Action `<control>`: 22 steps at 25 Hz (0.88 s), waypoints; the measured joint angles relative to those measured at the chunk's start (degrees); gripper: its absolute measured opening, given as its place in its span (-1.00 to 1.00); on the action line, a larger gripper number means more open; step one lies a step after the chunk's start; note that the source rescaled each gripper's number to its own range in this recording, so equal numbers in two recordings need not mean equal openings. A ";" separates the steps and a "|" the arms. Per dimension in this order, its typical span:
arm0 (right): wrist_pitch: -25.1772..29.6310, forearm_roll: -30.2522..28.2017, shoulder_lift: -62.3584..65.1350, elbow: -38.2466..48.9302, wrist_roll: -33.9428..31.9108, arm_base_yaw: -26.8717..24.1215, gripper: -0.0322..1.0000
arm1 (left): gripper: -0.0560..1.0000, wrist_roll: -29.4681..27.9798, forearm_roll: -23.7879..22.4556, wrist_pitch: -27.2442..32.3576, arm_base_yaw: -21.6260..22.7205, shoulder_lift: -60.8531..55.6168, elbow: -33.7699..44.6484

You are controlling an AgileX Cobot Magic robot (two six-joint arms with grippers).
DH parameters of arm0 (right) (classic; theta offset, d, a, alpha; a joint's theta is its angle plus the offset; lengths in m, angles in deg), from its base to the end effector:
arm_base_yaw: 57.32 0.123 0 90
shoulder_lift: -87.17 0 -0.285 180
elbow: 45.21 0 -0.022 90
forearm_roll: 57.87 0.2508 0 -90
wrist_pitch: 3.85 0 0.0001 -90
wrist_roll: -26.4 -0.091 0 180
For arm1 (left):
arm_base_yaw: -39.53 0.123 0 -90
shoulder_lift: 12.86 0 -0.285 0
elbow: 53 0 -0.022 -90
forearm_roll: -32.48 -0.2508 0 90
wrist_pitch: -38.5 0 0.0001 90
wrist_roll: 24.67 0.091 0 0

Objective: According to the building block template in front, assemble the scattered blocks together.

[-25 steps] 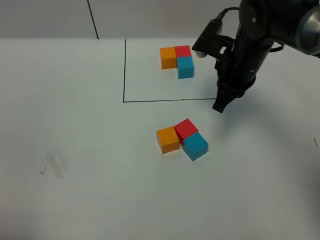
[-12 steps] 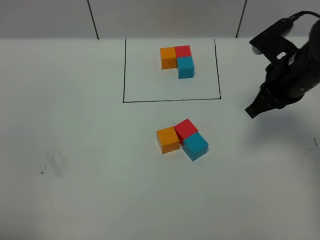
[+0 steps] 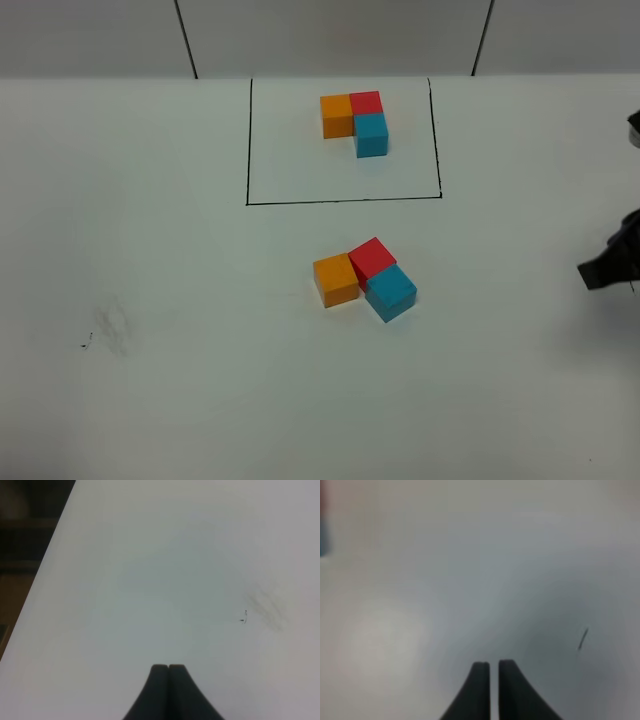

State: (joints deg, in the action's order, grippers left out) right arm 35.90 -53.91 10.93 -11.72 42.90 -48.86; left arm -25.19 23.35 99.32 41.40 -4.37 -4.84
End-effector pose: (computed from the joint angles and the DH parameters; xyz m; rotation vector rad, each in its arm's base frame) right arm 0.2189 0.0366 0.2576 -0.5108 2.5558 0.0265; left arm -0.0047 0.0125 0.2801 -0.0496 2.0455 0.2056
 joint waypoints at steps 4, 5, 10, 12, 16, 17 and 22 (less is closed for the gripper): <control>1.42 -0.15 10.57 4.62 -1.53 -2.03 -0.94 | -0.89 0.00 0.00 0.00 0.00 0.00 0.00; 2.01 -0.36 13.47 5.28 -2.09 -2.16 -0.94 | -0.89 0.00 0.00 0.00 0.00 0.00 0.00; 7.99 -3.40 25.80 8.14 -5.44 -2.34 -0.94 | -0.89 0.00 0.00 0.00 0.00 0.00 0.00; 11.10 -4.76 29.39 8.88 -7.05 -2.39 -0.94 | -0.89 0.00 0.00 0.00 0.00 0.00 0.00; 15.02 -5.60 36.15 10.53 -10.26 -2.46 -0.94 | -0.89 0.00 0.00 0.00 0.00 0.00 0.02; 15.21 -5.67 37.88 11.21 -10.85 -2.46 -0.94 | -0.89 0.00 0.00 0.00 0.00 0.00 0.02; 17.16 -5.81 44.95 13.37 -12.99 -2.46 -0.94 | -0.89 0.00 0.00 0.00 0.00 0.00 0.02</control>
State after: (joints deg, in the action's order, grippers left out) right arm 53.06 -59.72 55.88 1.65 29.91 -51.33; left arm -25.19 23.35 99.32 41.40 -4.37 -4.82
